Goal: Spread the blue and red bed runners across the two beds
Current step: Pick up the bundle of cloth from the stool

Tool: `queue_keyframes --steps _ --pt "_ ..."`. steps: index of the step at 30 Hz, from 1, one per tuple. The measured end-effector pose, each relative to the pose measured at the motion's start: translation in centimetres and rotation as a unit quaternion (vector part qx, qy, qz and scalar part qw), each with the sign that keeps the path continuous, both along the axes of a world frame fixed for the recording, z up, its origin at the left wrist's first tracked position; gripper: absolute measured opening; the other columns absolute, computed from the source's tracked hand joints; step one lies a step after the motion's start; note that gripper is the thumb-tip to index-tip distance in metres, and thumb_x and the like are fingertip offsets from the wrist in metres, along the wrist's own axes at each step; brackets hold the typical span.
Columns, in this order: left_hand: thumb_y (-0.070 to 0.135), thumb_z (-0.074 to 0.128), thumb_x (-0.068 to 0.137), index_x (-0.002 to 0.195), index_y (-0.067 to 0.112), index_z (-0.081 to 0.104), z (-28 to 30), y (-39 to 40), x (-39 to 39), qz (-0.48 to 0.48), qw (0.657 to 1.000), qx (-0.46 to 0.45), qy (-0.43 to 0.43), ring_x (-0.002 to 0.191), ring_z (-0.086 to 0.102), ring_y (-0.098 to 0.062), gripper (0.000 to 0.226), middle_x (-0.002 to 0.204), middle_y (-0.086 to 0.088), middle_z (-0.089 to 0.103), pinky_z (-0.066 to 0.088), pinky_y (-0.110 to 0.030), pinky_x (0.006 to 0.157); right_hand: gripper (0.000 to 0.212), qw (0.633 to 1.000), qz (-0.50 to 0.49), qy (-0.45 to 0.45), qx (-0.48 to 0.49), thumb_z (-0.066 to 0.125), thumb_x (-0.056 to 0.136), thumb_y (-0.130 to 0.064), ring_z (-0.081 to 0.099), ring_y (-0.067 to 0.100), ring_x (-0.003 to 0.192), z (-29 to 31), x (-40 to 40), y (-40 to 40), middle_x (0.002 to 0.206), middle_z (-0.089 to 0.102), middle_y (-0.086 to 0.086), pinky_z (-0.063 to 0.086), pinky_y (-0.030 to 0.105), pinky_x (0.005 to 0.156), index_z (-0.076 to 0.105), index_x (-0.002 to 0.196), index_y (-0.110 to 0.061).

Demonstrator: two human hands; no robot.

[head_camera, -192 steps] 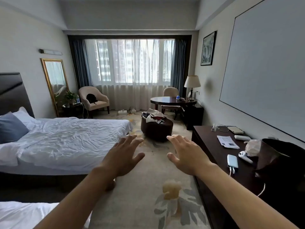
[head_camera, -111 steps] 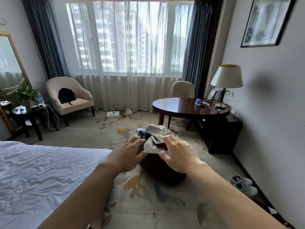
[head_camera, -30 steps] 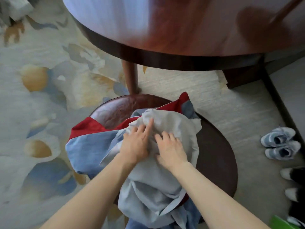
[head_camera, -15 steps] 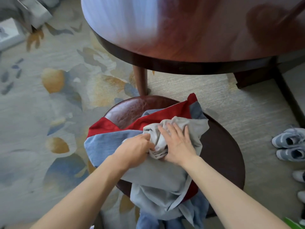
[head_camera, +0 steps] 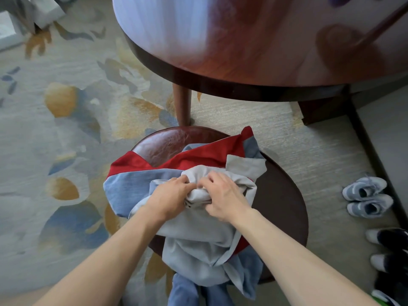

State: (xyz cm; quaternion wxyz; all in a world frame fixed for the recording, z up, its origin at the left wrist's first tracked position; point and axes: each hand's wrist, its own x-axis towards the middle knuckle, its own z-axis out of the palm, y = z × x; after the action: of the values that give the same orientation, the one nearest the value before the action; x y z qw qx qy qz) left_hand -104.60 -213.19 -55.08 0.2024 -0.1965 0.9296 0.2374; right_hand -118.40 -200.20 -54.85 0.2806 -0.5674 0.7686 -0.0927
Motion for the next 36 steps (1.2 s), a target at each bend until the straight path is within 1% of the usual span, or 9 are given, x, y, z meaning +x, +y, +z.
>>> queue_keyframes --steps 2,4,7,11,14,24,27,31,36 --pt "0.005 0.053 0.079 0.108 0.024 0.060 1.2 -0.3 0.8 -0.004 0.999 -0.012 0.031 0.093 0.055 -0.024 0.035 0.106 0.003 0.052 0.031 -0.033 0.057 0.093 0.997 0.020 0.029 0.075 0.074 0.070 -0.022 0.021 0.032 0.146 0.2 -0.4 -0.1 0.156 0.023 0.010 0.025 0.054 0.117 0.026 0.149 -0.030" --pt "0.000 0.054 0.076 0.105 0.022 0.057 2.5 -0.7 1.9 -0.007 0.998 -0.013 0.063 0.089 0.054 -0.024 0.037 0.104 0.001 0.051 0.030 -0.033 0.056 0.111 0.988 0.044 0.041 0.144 0.078 0.071 -0.027 0.009 0.030 0.150 0.5 -0.6 -0.3 0.162 0.006 0.004 0.026 0.056 0.116 0.004 0.152 -0.038" --pt "-0.002 0.054 0.076 0.113 0.023 0.053 4.3 -1.4 3.7 0.003 0.997 -0.024 0.074 0.091 0.051 -0.022 0.045 0.109 0.001 0.049 0.036 -0.035 0.057 0.088 0.993 0.026 0.018 0.114 0.072 0.075 -0.016 0.043 0.029 0.128 1.4 0.5 -0.8 0.140 0.033 -0.001 0.051 0.046 0.090 0.024 0.142 -0.045" --pt "0.001 0.053 0.079 0.114 0.026 0.049 6.7 -2.2 6.4 0.035 0.997 -0.054 0.048 0.096 0.050 -0.019 0.044 0.112 0.005 0.045 0.050 -0.044 0.064 0.050 0.998 0.016 0.022 0.049 0.058 0.084 -0.009 0.061 0.029 0.102 3.4 3.3 -2.0 0.114 0.047 0.001 0.038 0.036 0.064 0.042 0.121 -0.039" --pt "0.003 0.053 0.081 0.116 0.027 0.050 8.7 -2.5 9.1 0.060 0.995 -0.060 0.050 0.096 0.049 -0.019 0.043 0.112 0.005 0.044 0.050 -0.043 0.062 0.039 0.999 0.037 0.024 0.029 0.055 0.087 -0.014 0.064 0.031 0.097 5.9 5.3 -3.2 0.112 0.051 0.002 0.033 0.036 0.063 0.042 0.116 -0.037" --pt "0.015 0.052 0.078 0.111 0.031 0.045 14.7 -0.4 20.3 0.225 0.968 -0.084 0.077 0.098 0.051 -0.017 0.037 0.110 0.009 0.044 0.044 -0.034 0.057 0.038 0.984 0.167 0.063 -0.001 0.053 0.090 -0.018 0.062 0.035 0.096 12.9 13.7 -6.8 0.102 0.048 0.002 0.032 0.041 0.064 0.046 0.123 -0.035" --pt "0.017 0.052 0.078 0.113 0.032 0.046 16.8 1.3 24.9 0.294 0.946 -0.106 0.083 0.099 0.052 -0.018 0.039 0.110 0.009 0.044 0.048 -0.036 0.059 0.024 0.972 0.222 0.066 -0.030 0.052 0.090 -0.020 0.062 0.033 0.087 14.9 17.4 -7.6 0.090 0.040 -0.002 0.030 0.037 0.059 0.043 0.109 -0.034" --pt "0.013 0.054 0.077 0.115 0.032 0.050 19.6 4.4 31.1 0.394 0.905 -0.128 0.097 0.100 0.053 -0.018 0.043 0.111 0.009 0.046 0.051 -0.038 0.062 0.027 0.946 0.308 0.073 -0.071 0.054 0.082 -0.013 0.059 0.032 0.077 17.9 23.3 -8.3 0.082 0.037 -0.005 0.013 0.028 0.047 0.043 0.100 -0.030" --pt "0.007 0.053 0.074 0.114 0.031 0.051 22.7 9.9 39.3 0.495 0.844 -0.169 0.119 0.096 0.055 -0.020 0.047 0.113 0.010 0.049 0.043 -0.032 0.063 0.031 0.903 0.407 0.069 -0.118 0.053 0.079 -0.013 0.059 0.035 0.076 21.3 31.9 -8.1 0.092 0.052 0.002 0.022 0.029 0.050 0.049 0.105 -0.029"
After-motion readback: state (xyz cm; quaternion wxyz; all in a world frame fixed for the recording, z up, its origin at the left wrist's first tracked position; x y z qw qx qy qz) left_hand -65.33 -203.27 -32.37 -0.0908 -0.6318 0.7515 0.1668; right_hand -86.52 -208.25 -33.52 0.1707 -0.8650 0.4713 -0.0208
